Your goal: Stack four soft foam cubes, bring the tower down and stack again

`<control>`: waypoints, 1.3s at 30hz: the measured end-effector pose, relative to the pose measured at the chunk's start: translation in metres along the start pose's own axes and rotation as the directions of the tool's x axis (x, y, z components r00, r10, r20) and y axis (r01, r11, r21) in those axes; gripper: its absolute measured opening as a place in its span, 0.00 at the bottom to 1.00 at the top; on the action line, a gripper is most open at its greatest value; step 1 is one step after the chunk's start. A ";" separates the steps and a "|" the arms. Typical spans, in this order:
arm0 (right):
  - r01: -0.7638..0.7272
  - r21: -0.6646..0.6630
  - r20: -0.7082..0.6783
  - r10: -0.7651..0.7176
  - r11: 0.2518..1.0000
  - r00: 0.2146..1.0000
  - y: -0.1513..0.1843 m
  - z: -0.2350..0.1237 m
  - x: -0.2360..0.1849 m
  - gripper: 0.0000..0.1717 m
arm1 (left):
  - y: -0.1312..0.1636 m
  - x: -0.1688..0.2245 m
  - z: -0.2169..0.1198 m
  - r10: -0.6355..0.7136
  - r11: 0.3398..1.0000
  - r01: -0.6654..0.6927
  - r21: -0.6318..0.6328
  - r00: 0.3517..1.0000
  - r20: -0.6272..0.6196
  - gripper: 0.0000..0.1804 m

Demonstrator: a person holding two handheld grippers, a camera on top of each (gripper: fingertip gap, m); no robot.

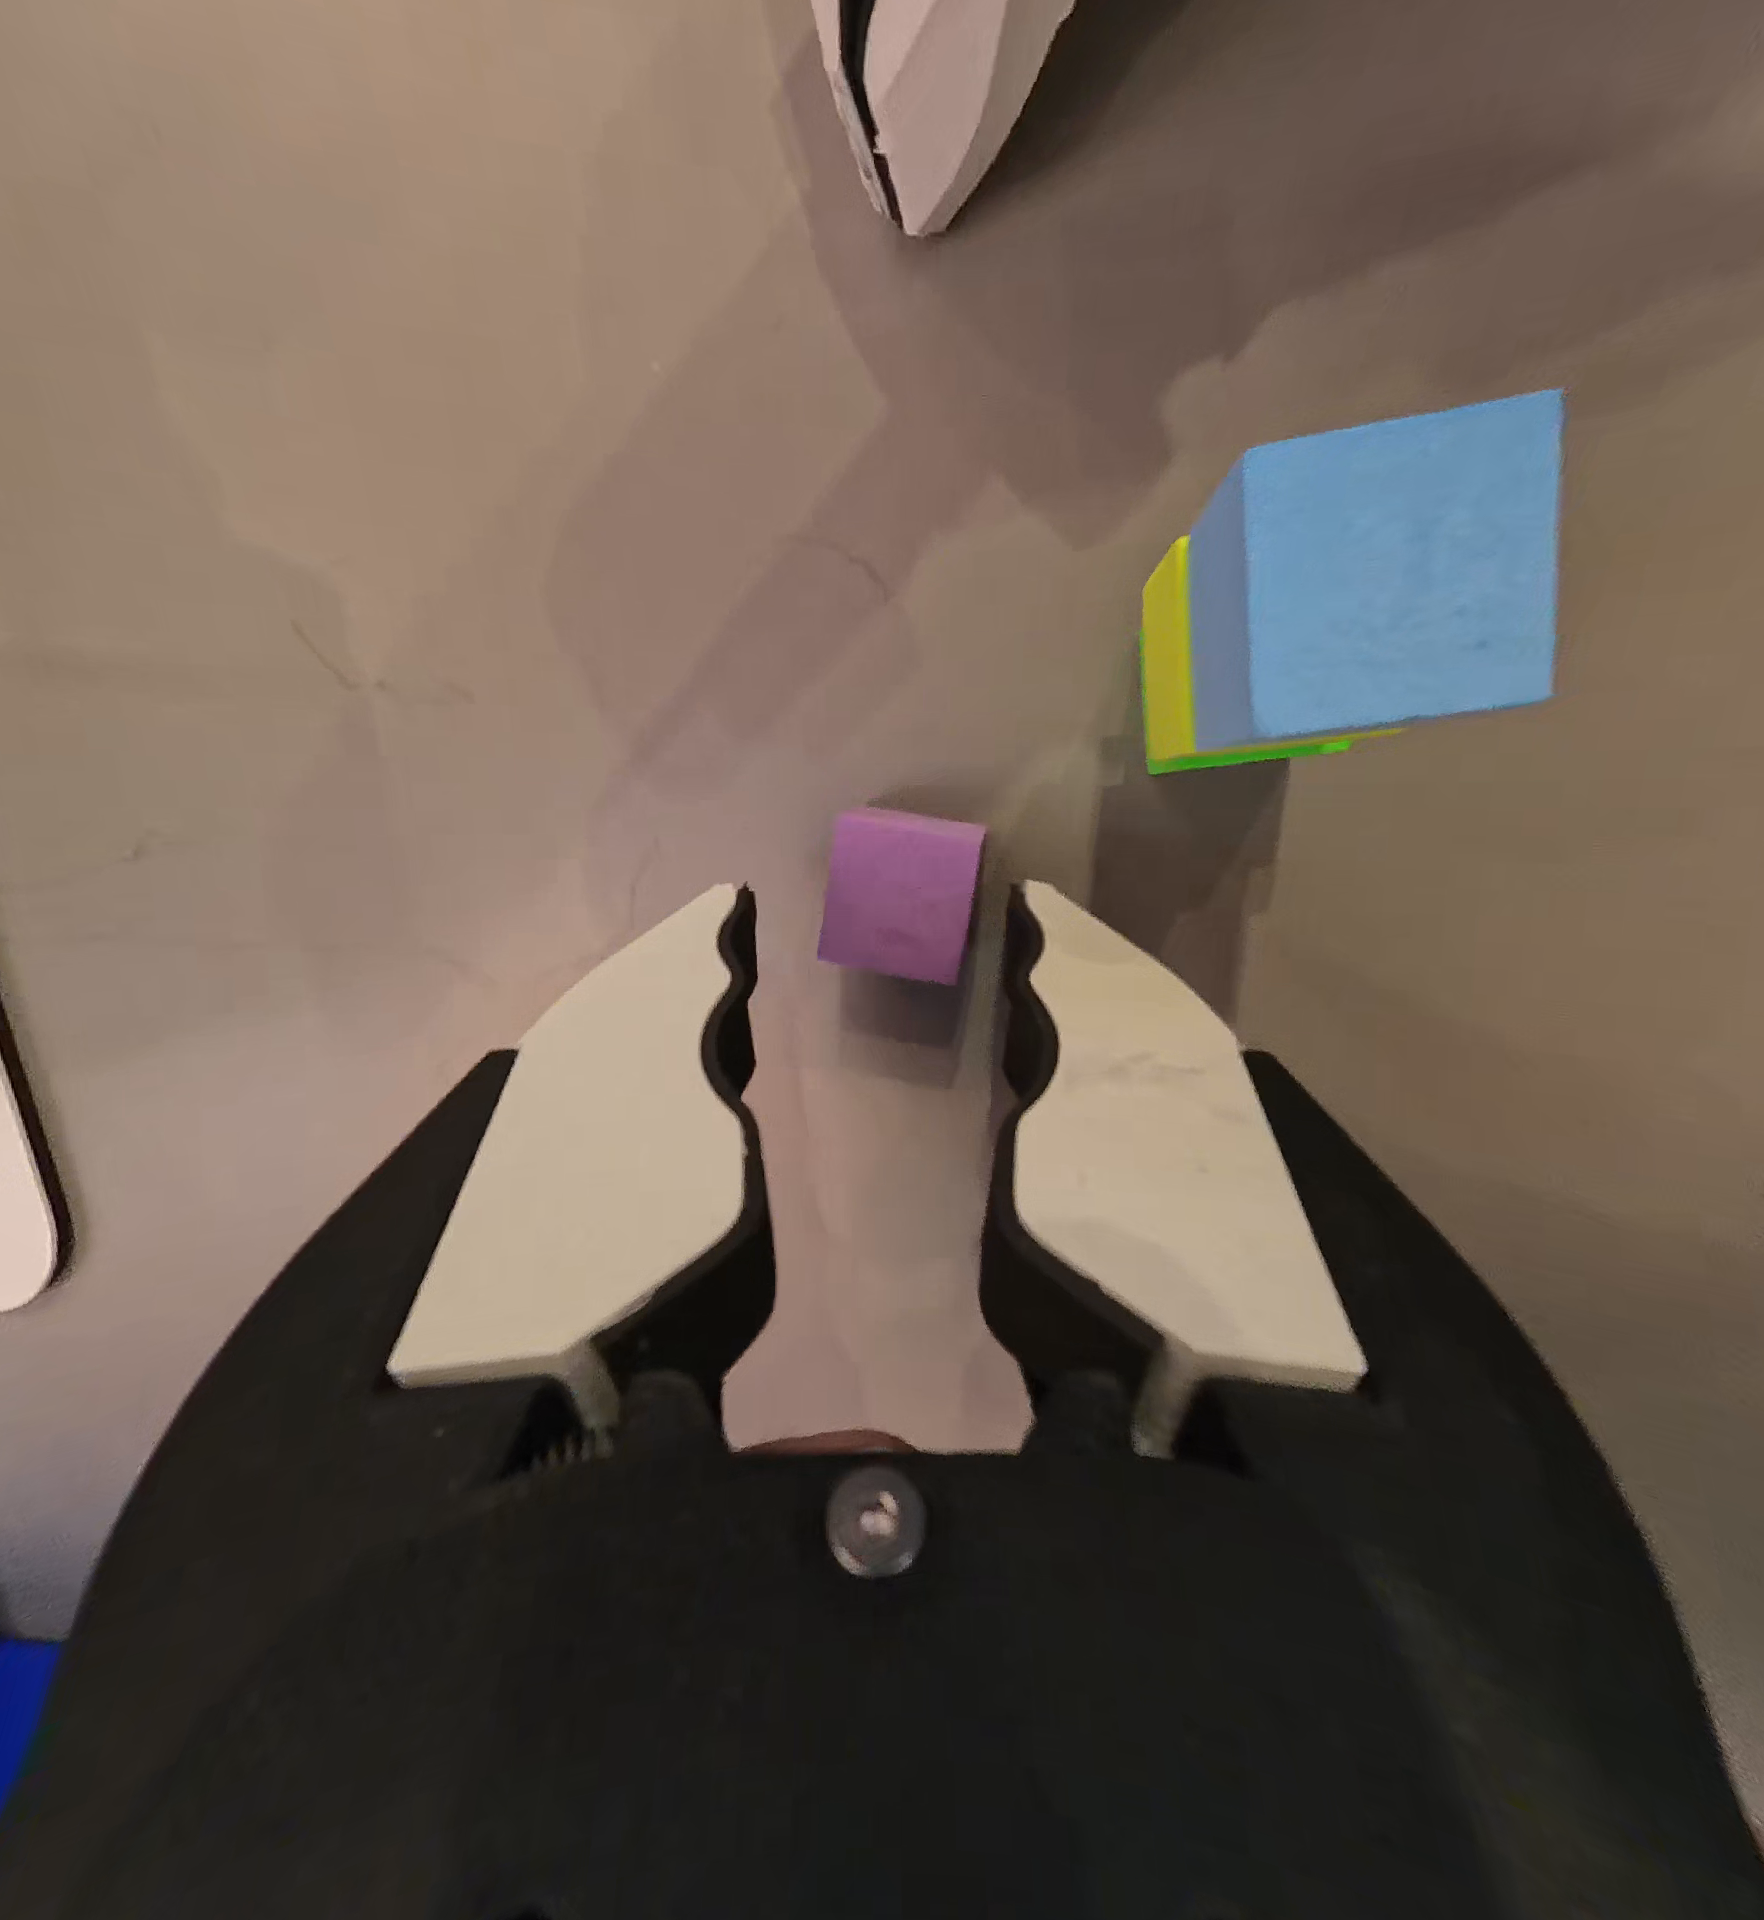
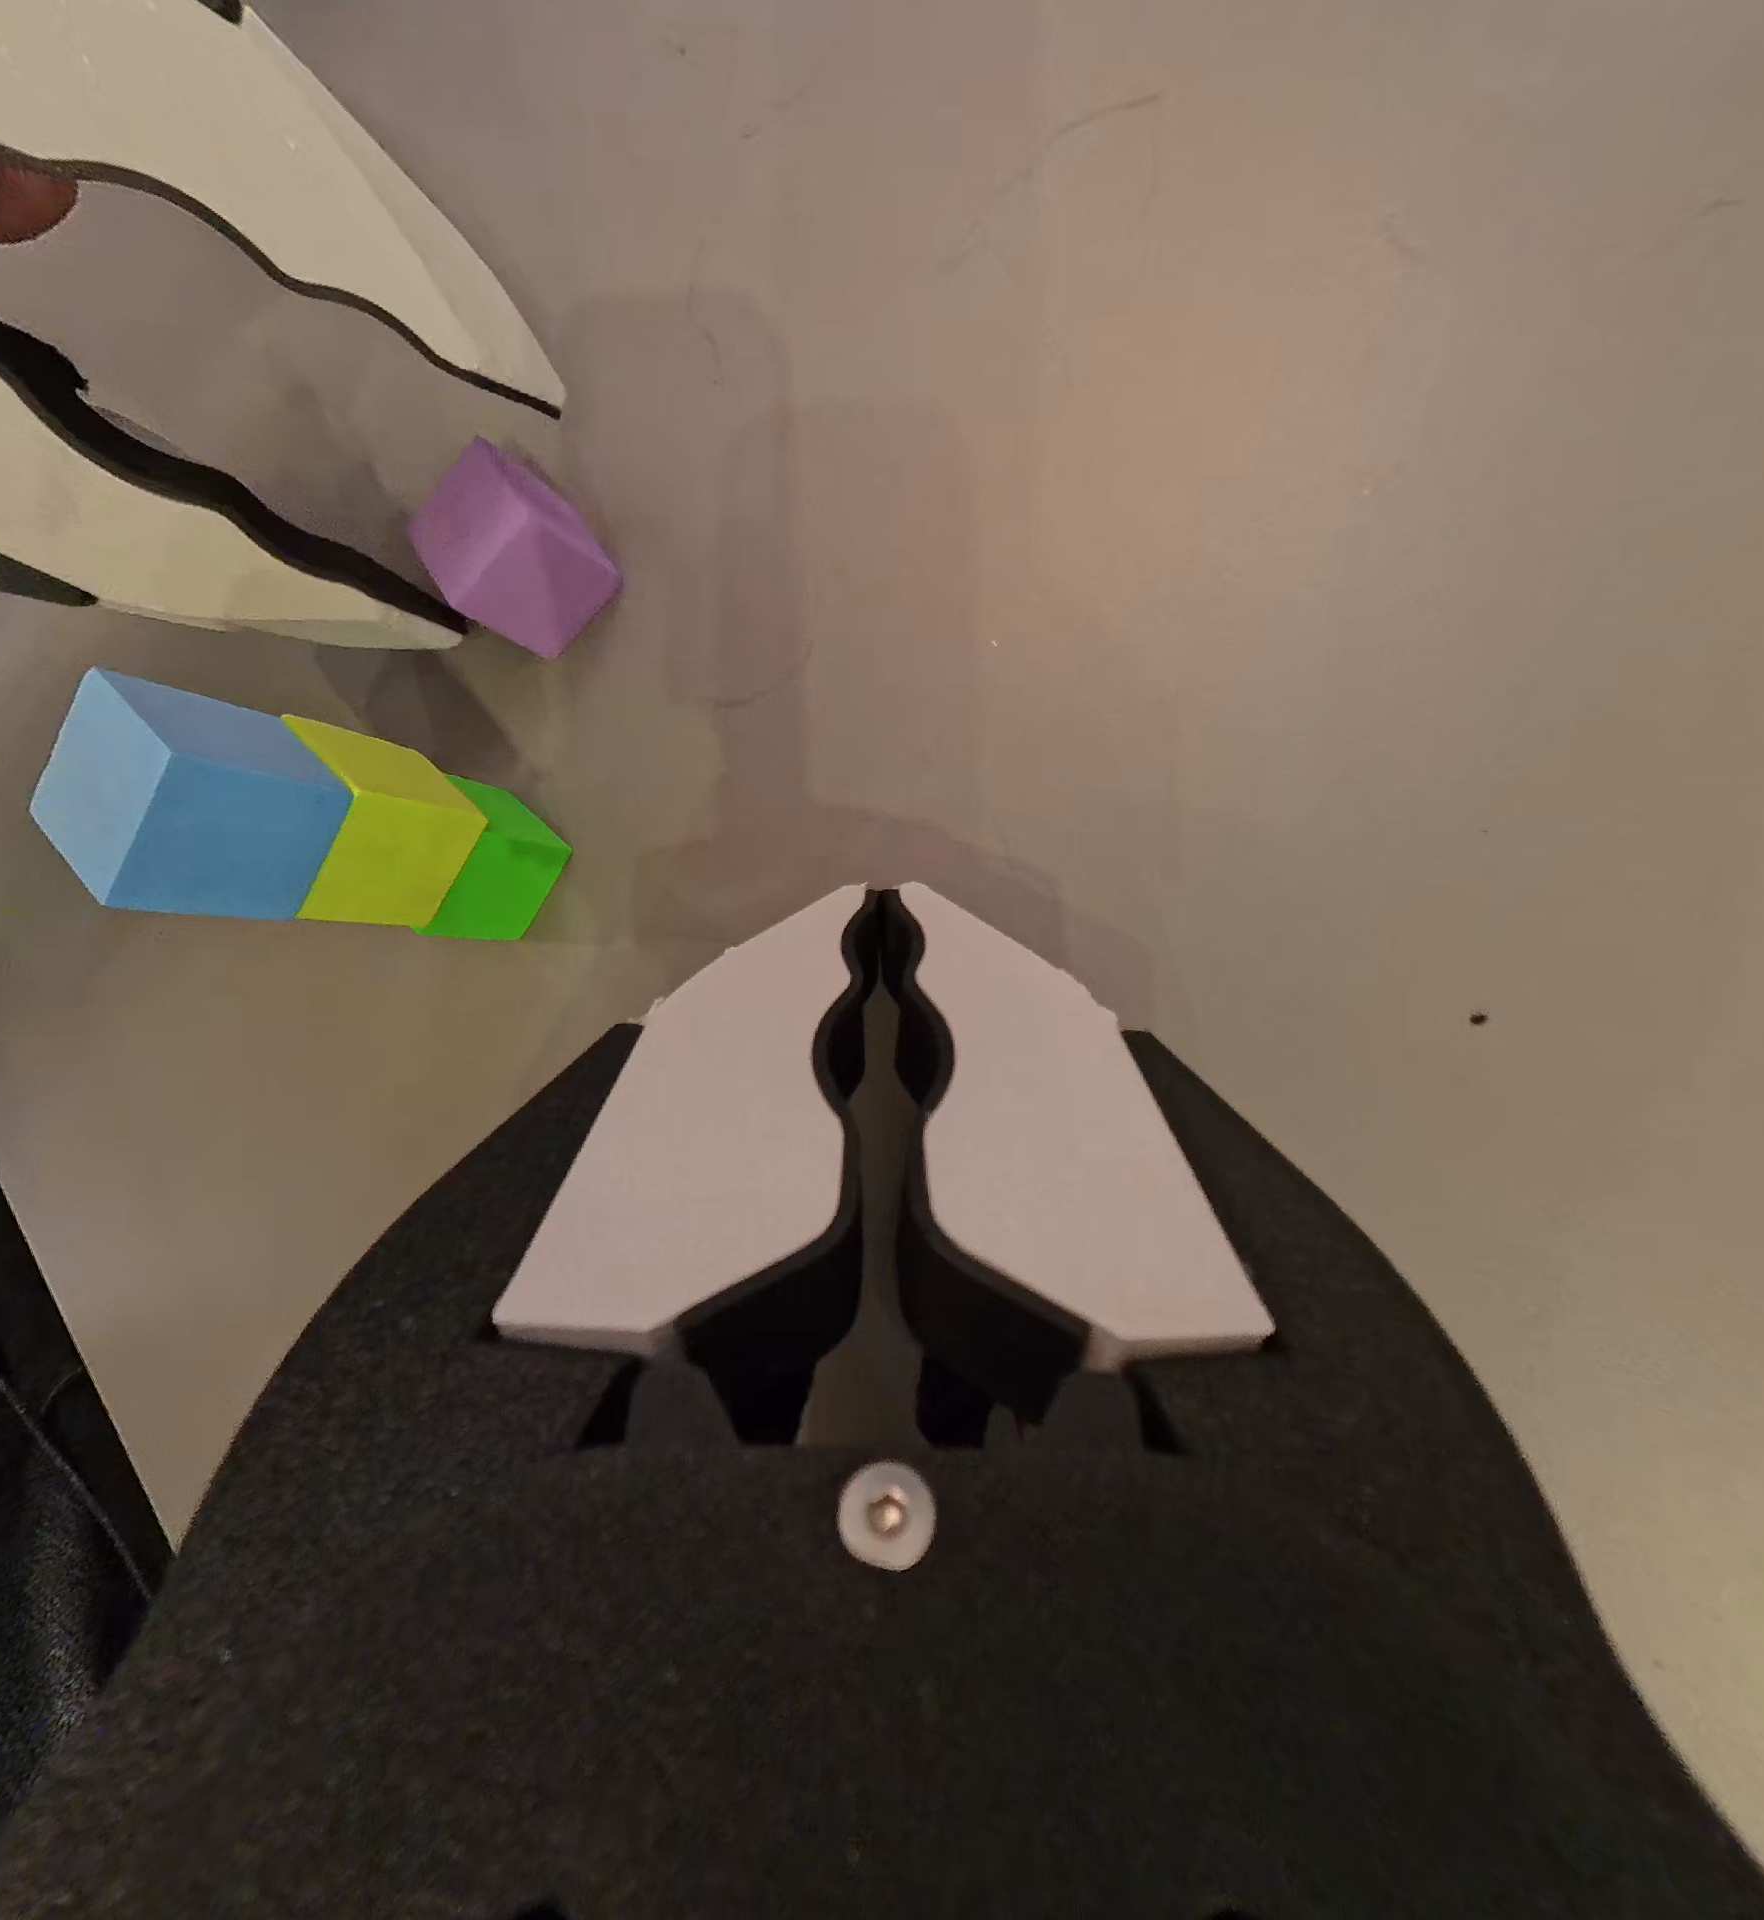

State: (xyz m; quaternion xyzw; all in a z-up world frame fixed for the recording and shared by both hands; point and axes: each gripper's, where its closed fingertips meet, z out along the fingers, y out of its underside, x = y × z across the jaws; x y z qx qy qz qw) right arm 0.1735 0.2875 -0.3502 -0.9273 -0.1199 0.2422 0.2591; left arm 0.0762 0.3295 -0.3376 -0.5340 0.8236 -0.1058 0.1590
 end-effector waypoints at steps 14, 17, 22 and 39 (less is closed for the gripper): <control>0.001 0.002 0.006 -0.001 1.000 1.000 -0.001 0.001 -0.001 0.00 | -0.003 -0.001 -0.024 -0.116 0.993 0.115 0.021 0.992 0.045 0.15; 0.004 0.001 0.002 -0.004 1.000 1.000 -0.001 0.001 -0.001 0.00 | -0.013 0.003 -0.043 -0.169 0.985 0.166 0.052 0.983 0.066 0.15; 0.017 -0.005 -0.016 -0.017 1.000 1.000 -0.001 0.001 0.000 0.00 | -0.031 0.013 -0.067 -0.255 0.966 0.248 0.079 0.963 0.090 0.15; 0.020 -0.005 -0.008 -0.020 1.000 1.000 -0.001 0.001 0.000 0.00 | -0.065 0.039 -0.063 -0.238 0.971 0.239 0.004 0.964 0.119 0.15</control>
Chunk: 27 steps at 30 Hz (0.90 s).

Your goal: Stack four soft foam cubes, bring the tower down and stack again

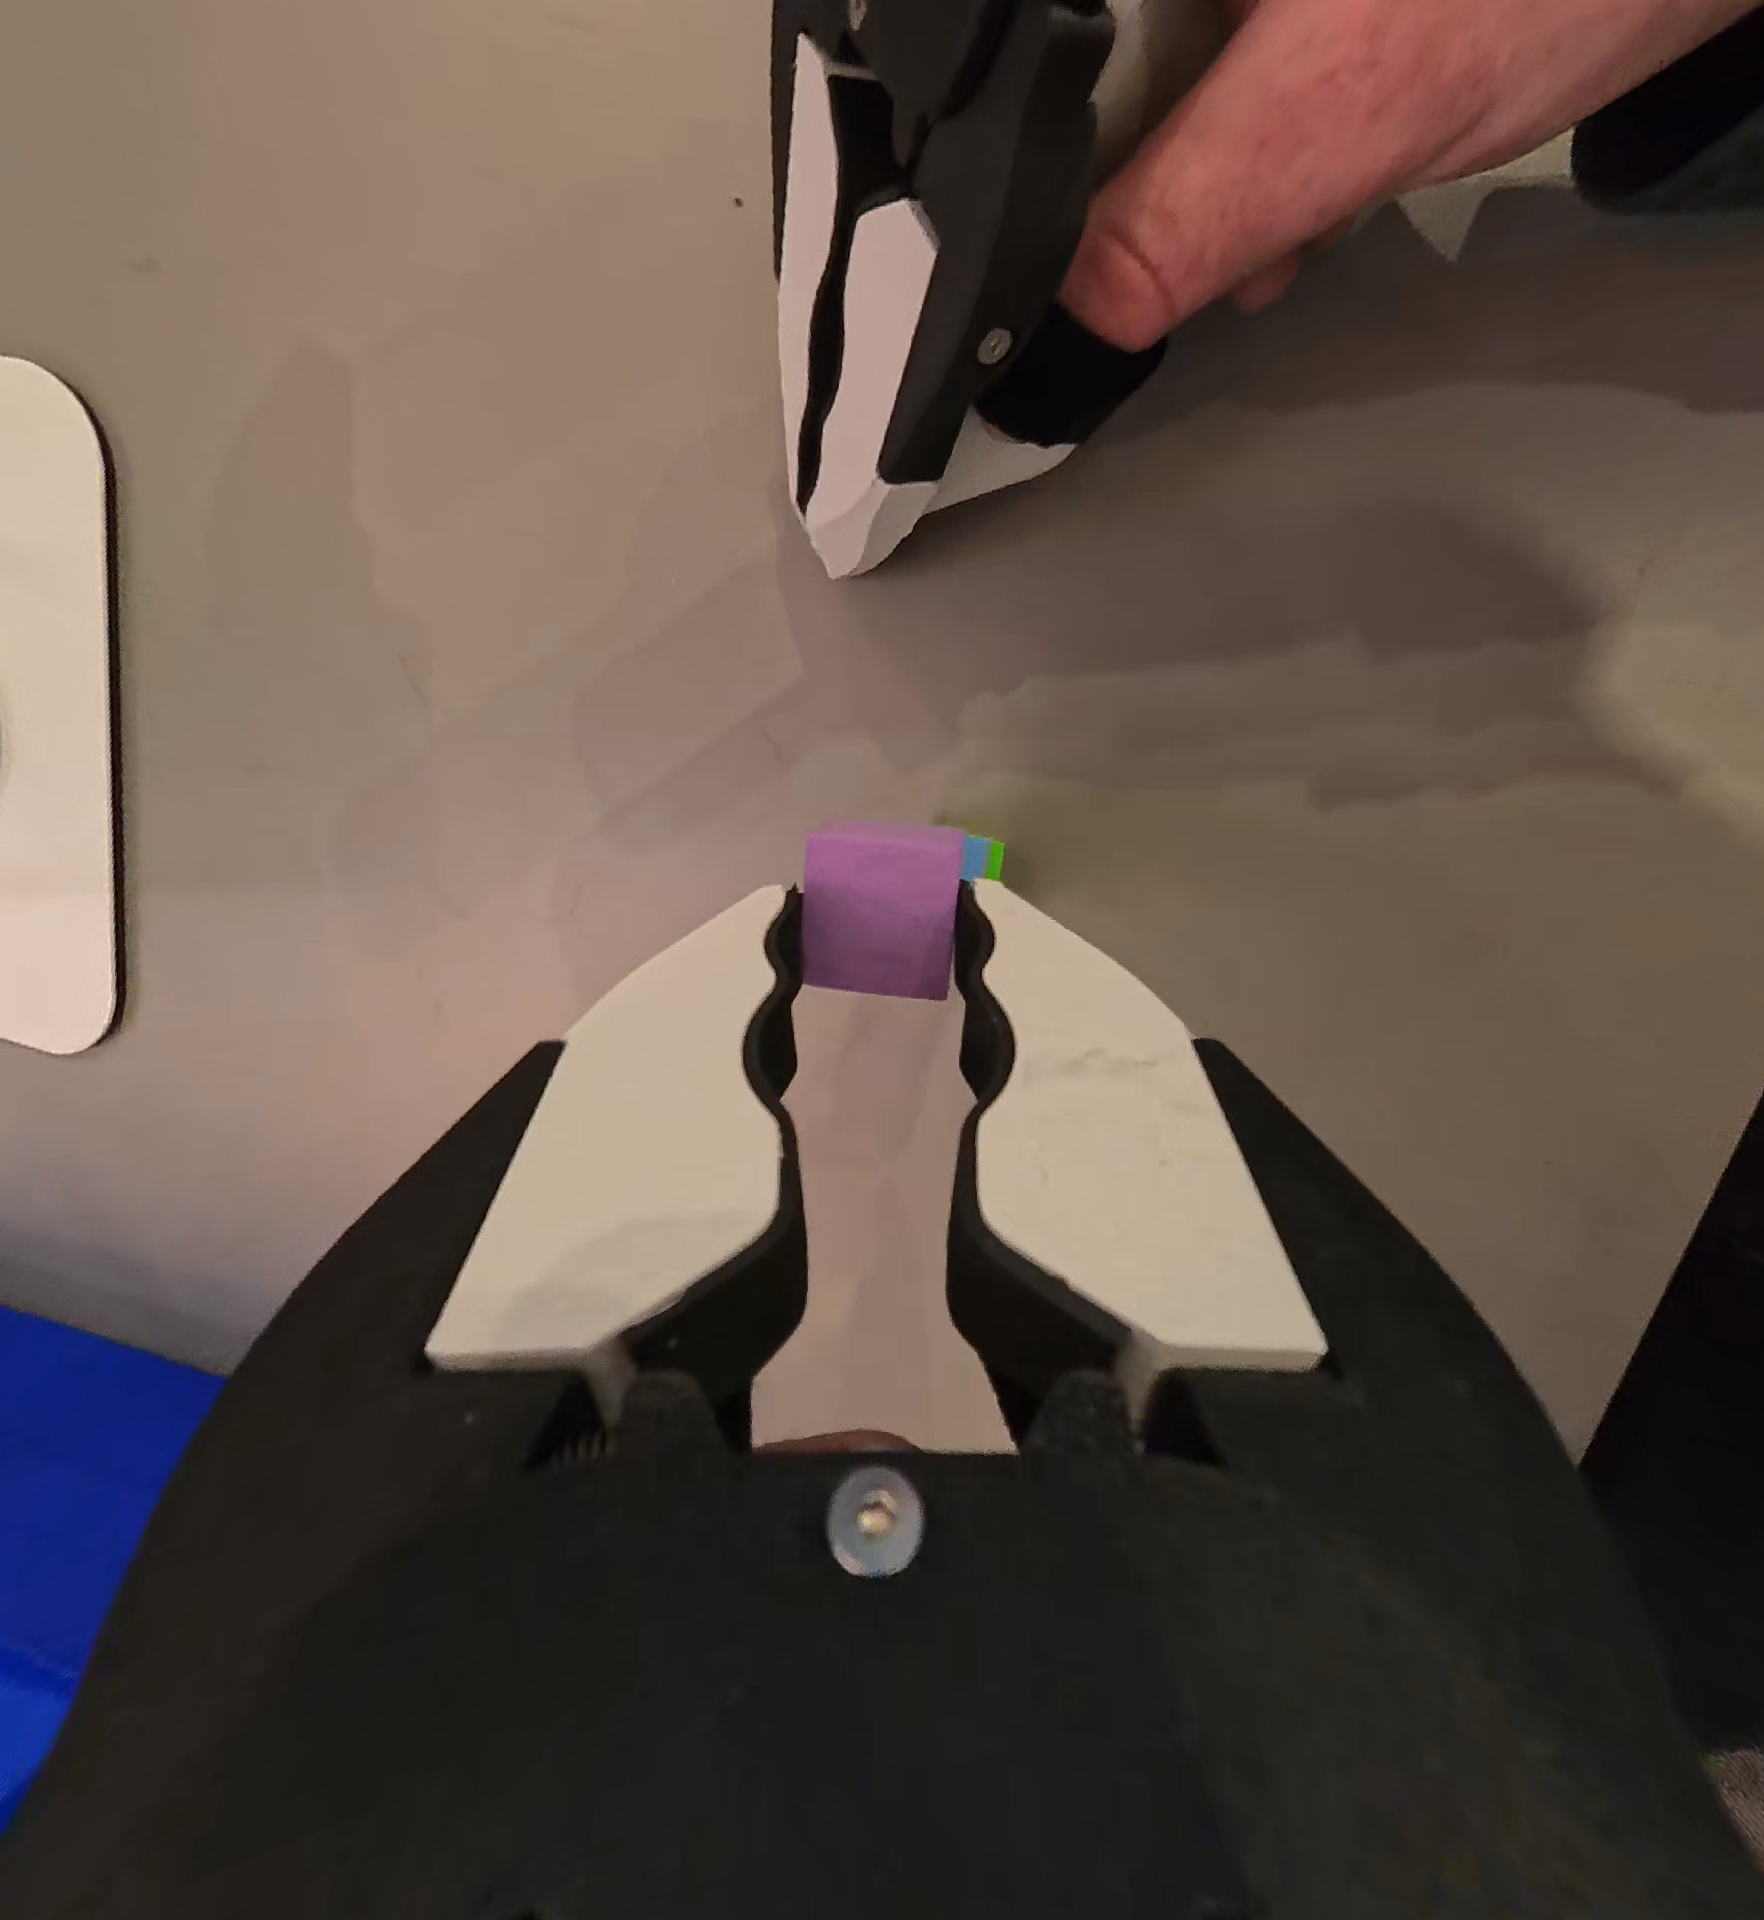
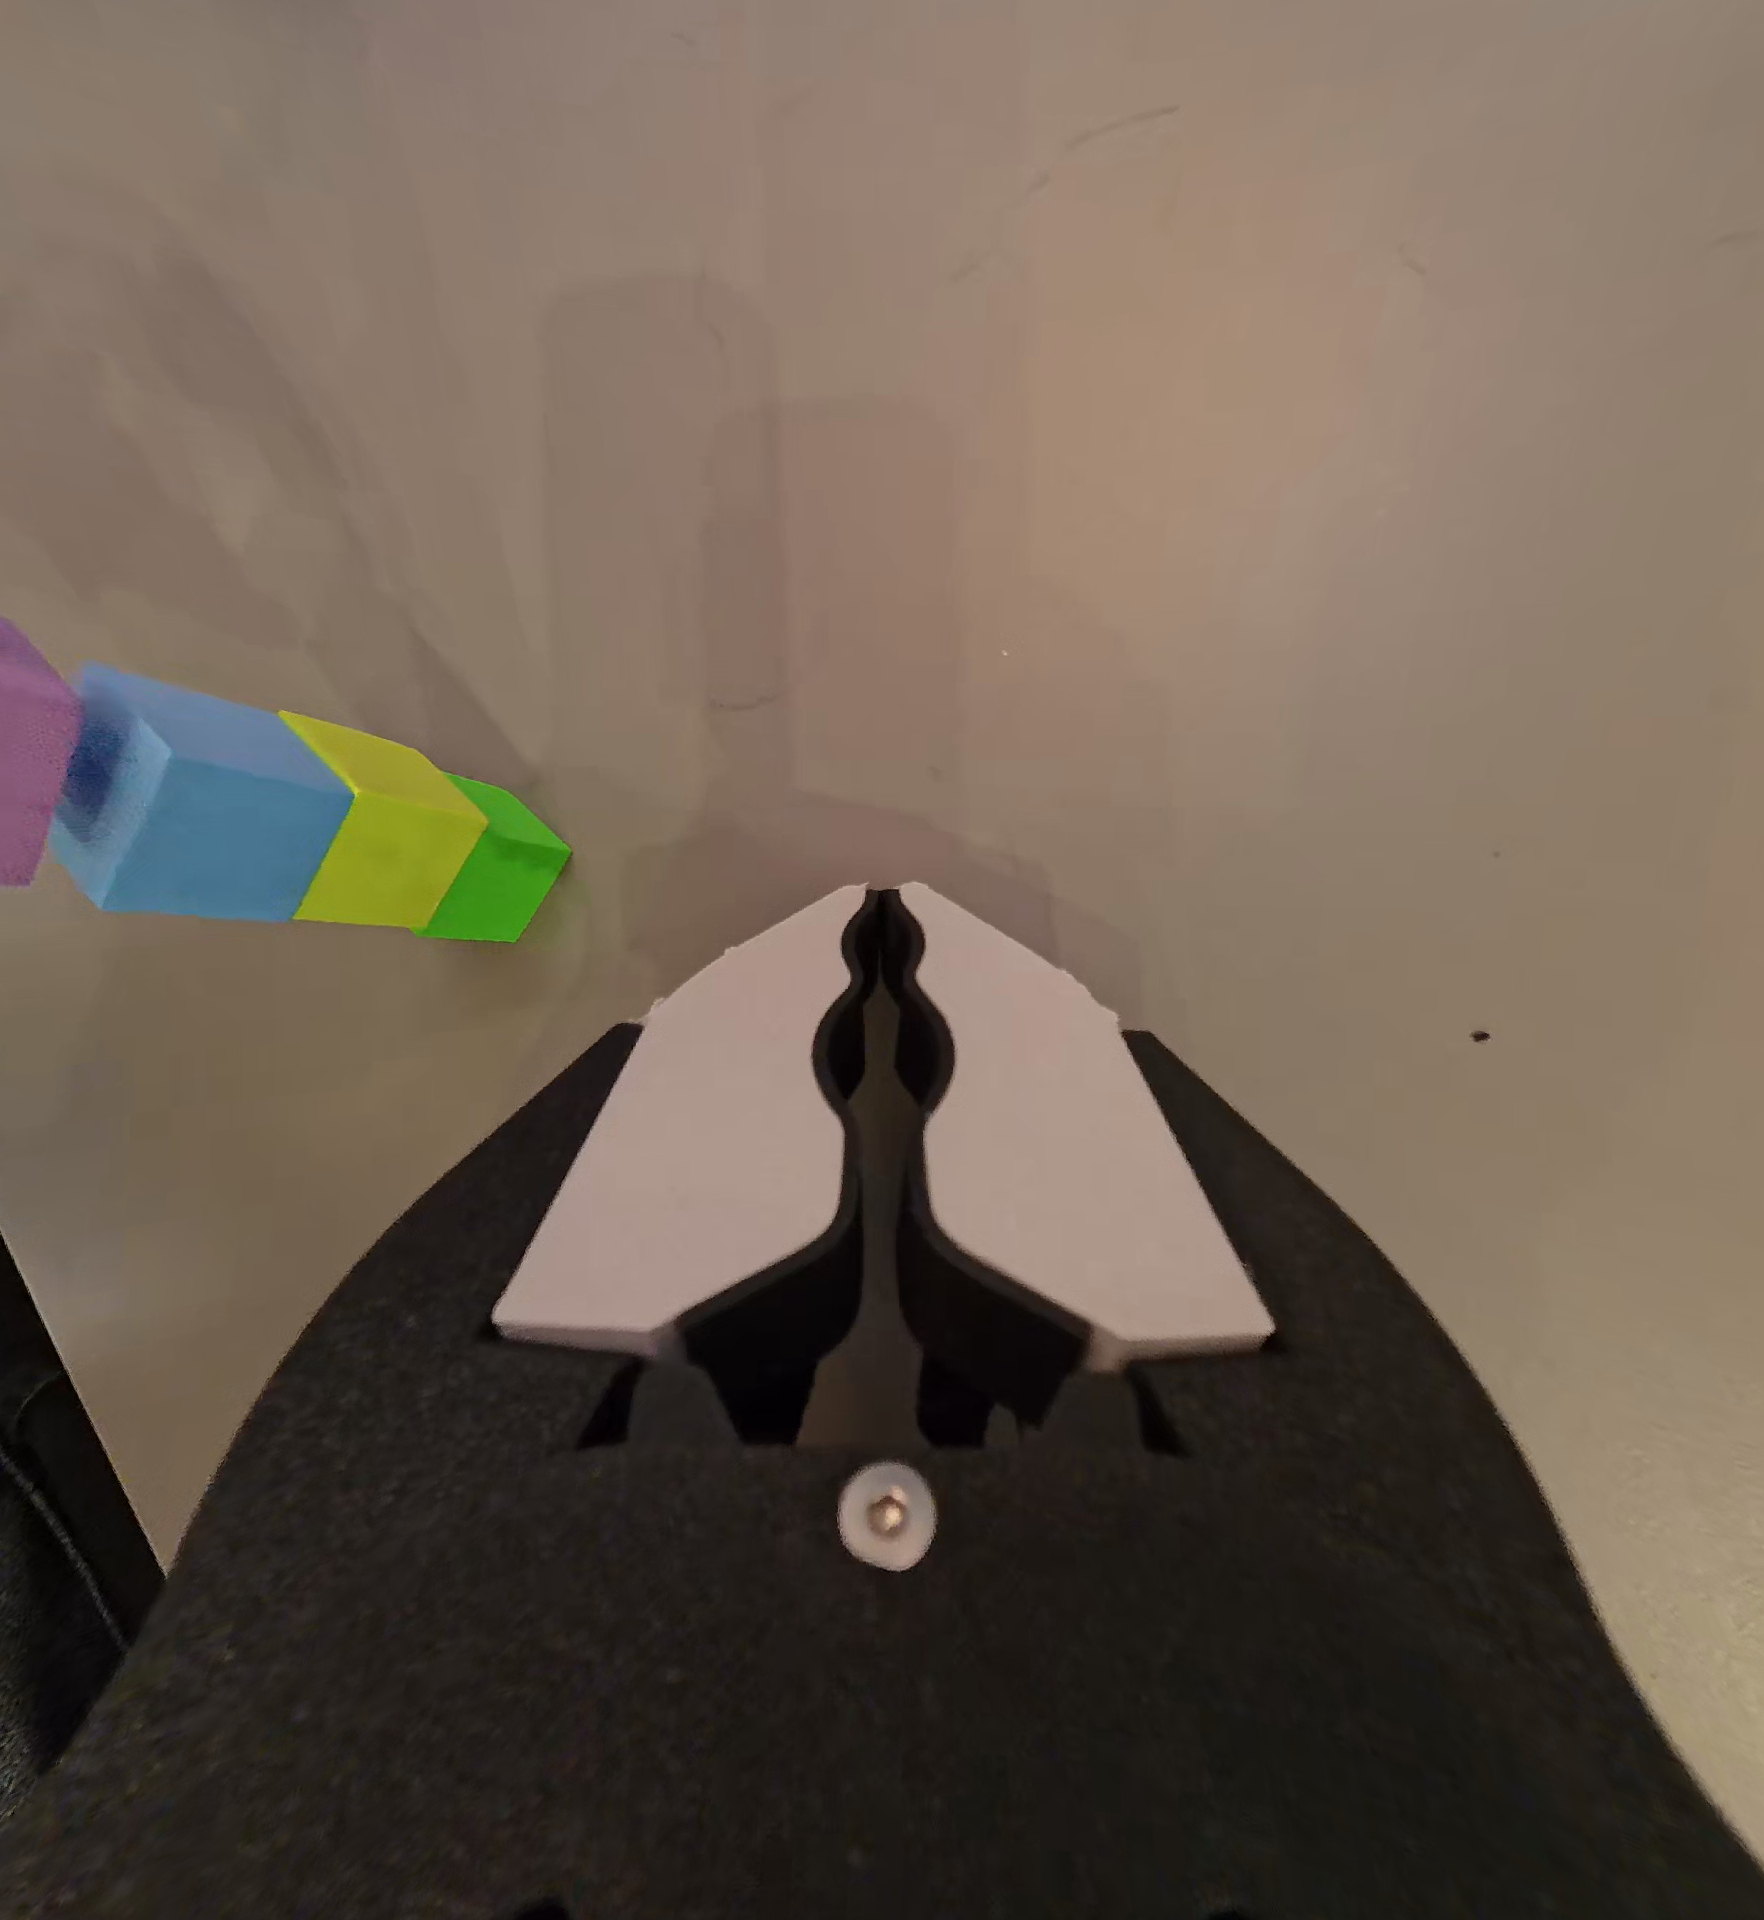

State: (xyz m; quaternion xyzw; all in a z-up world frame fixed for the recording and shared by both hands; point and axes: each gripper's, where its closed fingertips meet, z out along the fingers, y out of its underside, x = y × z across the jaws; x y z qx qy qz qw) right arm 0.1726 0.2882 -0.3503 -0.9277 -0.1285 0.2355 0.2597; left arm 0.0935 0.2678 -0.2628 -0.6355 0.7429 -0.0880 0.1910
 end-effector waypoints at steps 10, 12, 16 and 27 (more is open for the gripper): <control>-0.004 0.002 0.008 0.004 1.000 1.000 -0.001 0.000 0.000 0.00 | 0.000 0.002 0.001 0.025 0.999 -0.025 -0.030 1.000 0.001 0.15; -0.004 0.001 0.007 0.003 1.000 1.000 0.000 0.000 0.000 0.00 | 0.001 0.003 0.001 0.032 0.999 -0.032 -0.037 0.999 -0.002 0.15; -0.003 0.001 0.005 0.003 1.000 1.000 0.000 0.000 0.000 0.00 | 0.002 0.006 0.002 0.050 0.997 -0.050 -0.053 0.999 -0.015 0.15; -0.003 0.001 0.008 0.003 1.000 1.000 0.000 0.000 0.000 0.00 | 0.003 0.004 0.005 0.058 0.996 -0.059 -0.073 0.998 -0.014 0.15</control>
